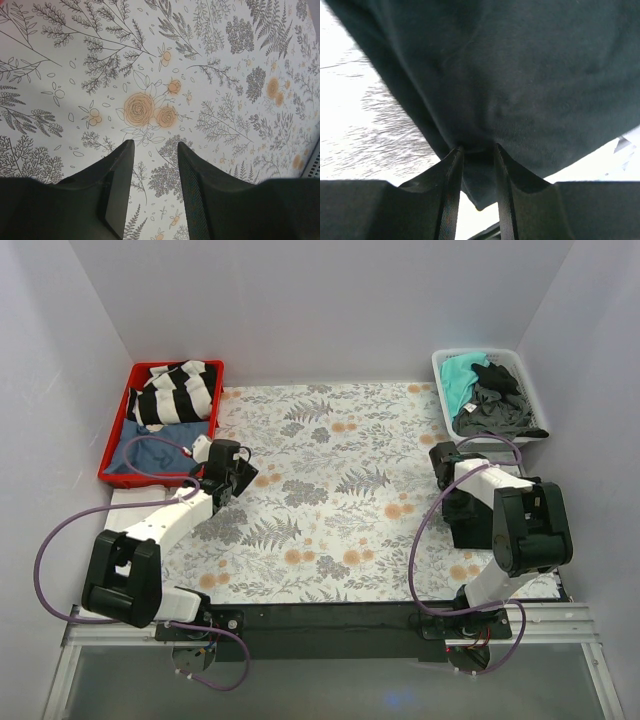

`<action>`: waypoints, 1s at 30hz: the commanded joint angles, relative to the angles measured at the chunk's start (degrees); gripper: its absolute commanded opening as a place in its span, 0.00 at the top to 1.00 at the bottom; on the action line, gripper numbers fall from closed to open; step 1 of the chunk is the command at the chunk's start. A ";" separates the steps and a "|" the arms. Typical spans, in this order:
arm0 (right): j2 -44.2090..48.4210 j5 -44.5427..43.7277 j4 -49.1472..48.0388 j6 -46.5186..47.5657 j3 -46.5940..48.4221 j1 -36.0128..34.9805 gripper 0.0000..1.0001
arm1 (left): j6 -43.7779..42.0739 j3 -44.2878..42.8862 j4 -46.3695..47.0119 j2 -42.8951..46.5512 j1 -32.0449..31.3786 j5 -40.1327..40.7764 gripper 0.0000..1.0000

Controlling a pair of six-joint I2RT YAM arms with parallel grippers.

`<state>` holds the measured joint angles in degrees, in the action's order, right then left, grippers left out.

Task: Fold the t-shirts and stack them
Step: Put the neatly folded tshirt into the corner of the board with the right arm

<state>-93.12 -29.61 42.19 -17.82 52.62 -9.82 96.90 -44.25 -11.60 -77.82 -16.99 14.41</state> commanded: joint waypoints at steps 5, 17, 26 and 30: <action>-2.33 -3.97 2.46 -0.02 -0.68 2.44 0.63 | -0.22 0.22 -0.10 3.29 -0.23 0.88 0.61; 9.96 -3.79 9.39 -2.74 7.66 -4.58 0.64 | -0.83 0.83 1.91 3.20 -0.23 -1.31 0.60; 22.19 2.08 8.18 -0.11 16.73 -9.86 0.47 | -3.91 1.89 5.44 6.10 -0.23 -4.30 0.54; 29.46 12.71 -7.44 2.53 10.86 -12.59 0.32 | -5.67 0.83 5.27 4.44 -0.49 -7.29 0.51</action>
<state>-67.85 -25.76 46.13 -17.74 66.76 -20.84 93.82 -42.48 -6.98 -73.87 -17.06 9.76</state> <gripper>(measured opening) 0.645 0.481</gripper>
